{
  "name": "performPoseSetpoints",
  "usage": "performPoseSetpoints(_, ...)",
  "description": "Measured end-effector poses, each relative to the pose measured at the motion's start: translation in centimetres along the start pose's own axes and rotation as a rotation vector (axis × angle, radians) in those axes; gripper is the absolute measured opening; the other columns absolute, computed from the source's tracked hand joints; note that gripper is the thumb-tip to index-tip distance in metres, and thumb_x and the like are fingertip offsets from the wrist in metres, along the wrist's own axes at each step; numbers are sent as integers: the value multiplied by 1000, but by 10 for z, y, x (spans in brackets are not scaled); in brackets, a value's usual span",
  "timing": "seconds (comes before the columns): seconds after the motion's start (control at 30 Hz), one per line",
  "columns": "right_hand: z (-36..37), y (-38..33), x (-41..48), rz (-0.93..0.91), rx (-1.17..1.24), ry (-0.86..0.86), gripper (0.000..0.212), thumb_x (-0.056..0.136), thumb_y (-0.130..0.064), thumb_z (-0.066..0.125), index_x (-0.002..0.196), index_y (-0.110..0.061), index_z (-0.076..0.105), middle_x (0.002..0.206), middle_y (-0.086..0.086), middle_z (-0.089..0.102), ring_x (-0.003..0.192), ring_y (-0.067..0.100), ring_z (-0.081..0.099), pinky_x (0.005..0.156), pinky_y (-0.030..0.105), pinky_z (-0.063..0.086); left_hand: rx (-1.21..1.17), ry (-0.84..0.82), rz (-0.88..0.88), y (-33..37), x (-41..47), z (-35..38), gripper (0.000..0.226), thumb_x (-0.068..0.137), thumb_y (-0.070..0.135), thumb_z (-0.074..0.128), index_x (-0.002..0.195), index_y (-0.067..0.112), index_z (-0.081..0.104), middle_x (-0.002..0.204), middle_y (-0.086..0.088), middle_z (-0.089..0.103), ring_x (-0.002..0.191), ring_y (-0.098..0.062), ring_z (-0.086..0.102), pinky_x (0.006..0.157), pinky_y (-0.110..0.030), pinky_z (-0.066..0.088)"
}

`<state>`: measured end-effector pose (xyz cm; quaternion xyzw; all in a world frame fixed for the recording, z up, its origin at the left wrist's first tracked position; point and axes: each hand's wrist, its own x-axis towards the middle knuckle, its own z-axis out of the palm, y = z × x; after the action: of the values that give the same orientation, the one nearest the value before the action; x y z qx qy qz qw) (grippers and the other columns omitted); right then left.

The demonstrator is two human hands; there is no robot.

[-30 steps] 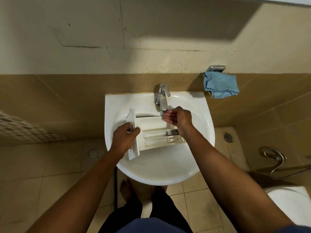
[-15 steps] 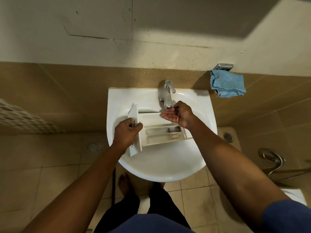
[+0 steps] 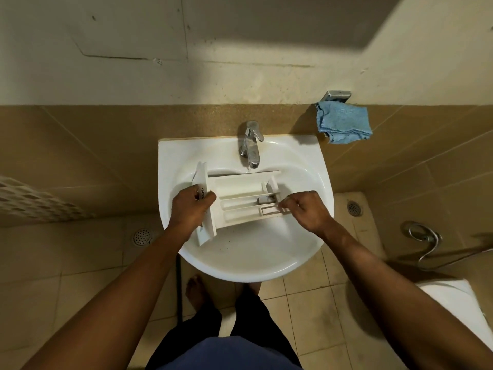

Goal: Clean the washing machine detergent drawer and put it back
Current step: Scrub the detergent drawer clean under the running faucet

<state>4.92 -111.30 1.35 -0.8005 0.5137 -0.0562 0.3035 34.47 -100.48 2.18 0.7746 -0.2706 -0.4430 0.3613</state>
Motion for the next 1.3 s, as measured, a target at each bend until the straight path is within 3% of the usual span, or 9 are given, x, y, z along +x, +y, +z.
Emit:
performPoseSetpoints(0.23,38,-39,-29,-298,-213,-35,31,101,-29,43,102,-10,66,98,14,72,88,33,66,74,39,52,9,-16,-5,-1,0,2,44,69,53,68,94,17,63,105,-24,70,94,-42,70,73,-60,62)
performPoseSetpoints(0.4,23,-19,-32,-85,-166,65,41,99,-36,35,107,-13,69,96,14,74,85,35,65,88,51,55,-7,-15,-10,-3,2,-1,54,81,42,74,106,-5,67,103,-26,69,93,-43,69,70,-61,62)
performPoseSetpoints(0.57,43,-34,-36,-217,-204,29,38,99,-33,35,100,-10,65,98,11,70,89,31,64,77,34,48,2,-12,-21,0,1,2,34,90,34,74,103,3,69,106,-26,69,96,-42,69,71,-61,62)
performPoseSetpoints(0.7,27,-18,-35,-125,-82,63,45,99,-37,35,110,-14,72,95,8,76,84,32,67,98,46,51,0,-5,-29,0,0,-1,38,92,31,73,108,-3,68,104,-24,70,95,-40,70,69,-61,62)
performPoseSetpoints(0.83,55,-52,-34,-298,-319,106,37,99,-32,38,97,-10,67,92,12,72,83,32,66,85,43,55,-2,5,-25,1,-1,2,31,93,31,73,104,1,68,108,-26,69,98,-43,69,71,-62,61)
performPoseSetpoints(0.97,28,-17,-25,-116,-126,113,45,97,-39,39,104,-15,77,97,10,79,85,33,71,76,39,55,0,15,-16,2,-2,1,19,94,31,73,98,15,64,108,-25,69,98,-42,68,72,-61,61)
performPoseSetpoints(1.13,36,-29,-26,-181,-351,-38,50,94,-40,33,100,-12,74,96,11,76,85,35,70,74,37,53,-2,26,-15,0,0,2,19,92,32,74,94,17,63,106,-23,69,96,-41,69,73,-60,62)
performPoseSetpoints(1.23,19,-48,-11,-52,-66,-11,39,91,-40,48,100,-21,82,94,5,80,84,24,72,79,34,56,0,16,-7,-1,1,1,22,92,33,73,97,13,66,105,-22,70,95,-40,70,74,-60,62)
performPoseSetpoints(1.3,0,-62,16,264,487,83,27,90,-25,58,87,-14,83,82,8,79,74,19,73,80,38,59,-14,15,-8,-1,2,-1,24,94,32,72,99,8,67,104,-21,70,94,-38,70,73,-59,63)
